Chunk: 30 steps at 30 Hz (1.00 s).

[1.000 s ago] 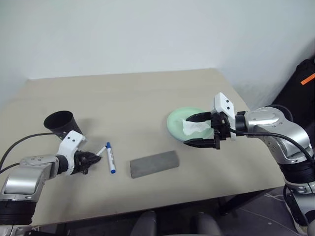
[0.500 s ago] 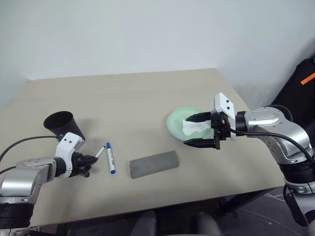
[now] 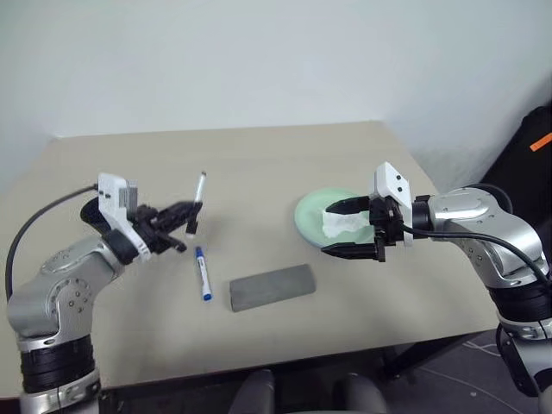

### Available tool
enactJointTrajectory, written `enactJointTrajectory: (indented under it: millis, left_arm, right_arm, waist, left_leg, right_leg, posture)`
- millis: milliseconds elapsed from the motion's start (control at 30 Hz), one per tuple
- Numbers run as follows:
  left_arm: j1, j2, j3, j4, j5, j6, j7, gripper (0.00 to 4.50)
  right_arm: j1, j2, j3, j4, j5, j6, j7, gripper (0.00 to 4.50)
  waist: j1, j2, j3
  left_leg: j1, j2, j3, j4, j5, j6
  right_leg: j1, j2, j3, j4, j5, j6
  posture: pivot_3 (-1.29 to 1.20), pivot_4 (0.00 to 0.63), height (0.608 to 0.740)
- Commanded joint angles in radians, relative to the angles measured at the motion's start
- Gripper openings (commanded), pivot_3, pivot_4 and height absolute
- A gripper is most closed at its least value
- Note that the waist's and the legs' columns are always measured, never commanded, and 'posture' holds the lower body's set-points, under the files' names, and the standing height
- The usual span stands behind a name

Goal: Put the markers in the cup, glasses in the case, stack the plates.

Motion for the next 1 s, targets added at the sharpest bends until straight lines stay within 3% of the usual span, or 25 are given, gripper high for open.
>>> enactJointTrajectory:
  millis: [33, 133, 267, 500, 733, 1000]
  left_arm:
    - [-0.087, -0.027, 0.04, 0.007, 0.007, -0.074, 0.103, 0.03]
    - [-0.13, -0.042, 0.045, 0.046, 0.034, -0.125, 0.163, 0.03]
    - [-0.196, -0.027, 0.038, 0.204, 0.225, -0.377, 0.296, 0.03]
    - [-0.221, -0.019, 0.061, 0.366, 0.358, -0.608, 0.429, 0.03]
    - [-0.187, -0.002, 0.068, 0.487, 0.44, -0.729, 0.501, 0.03]
    - [-0.15, -0.009, 0.064, 0.575, 0.443, -0.791, 0.509, 0.03]
  right_arm:
    - [-0.027, 0.007, -0.022, -0.005, 0.002, -0.013, -0.002, 4.5]
    - [-0.031, 0.009, -0.021, 0.002, 0.0, -0.015, 0.0, 4.5]
    - [-0.035, 0.016, -0.02, 0.002, 0.0, -0.015, -0.002, 4.5]
    - [-0.033, 0.021, -0.022, -0.005, 0.0, -0.01, -0.004, 4.5]
    - [-0.029, 0.021, -0.025, -0.011, 0.002, -0.006, -0.008, 4.5]
    - [-0.035, 0.024, -0.023, -0.007, 0.004, -0.006, -0.007, 4.5]
  waist:
    - [0.0, 0.0, 0.0]
    - [0.0, -0.001, 0.0]
    - [0.0, -0.001, 0.0]
    - [0.001, -0.003, -0.001]
    - [0.001, -0.003, -0.001]
    - [0.001, -0.005, -0.002]
  left_leg:
    - [0.0, 0.0, 0.0, 0.0, 0.0, 0.0]
    - [0.0, 0.0, 0.0, 0.001, 0.0, 0.0]
    - [0.0, 0.0, 0.0, 0.002, 0.0, 0.0]
    - [0.0, 0.0, 0.0, 0.002, 0.0, 0.0]
    - [0.0, 0.0, 0.0, 0.002, 0.0, 0.0]
    - [-0.001, 0.0, 0.0, 0.002, -0.002, -0.004]
  right_leg:
    - [0.0, 0.0, 0.0, 0.0, 0.0, 0.0]
    - [0.001, 0.0, 0.0, 0.0, 0.0, 0.0]
    - [0.001, 0.001, 0.0, 0.0, 0.0, 0.0]
    - [0.001, 0.0, 0.0, 0.0, 0.001, -0.001]
    - [0.001, 0.0, 0.0, 0.0, 0.001, -0.002]
    - [0.0, 0.0, 0.0, 0.0, 0.002, -0.002]
  posture:
    - [0.0, 0.0, 0.704]
    - [0.0, 0.0, 0.704]
    - [0.0, 0.0, 0.704]
    - [0.0, 0.0, 0.704]
    - [0.0, 0.0, 0.704]
    - [0.0, 0.0, 0.704]
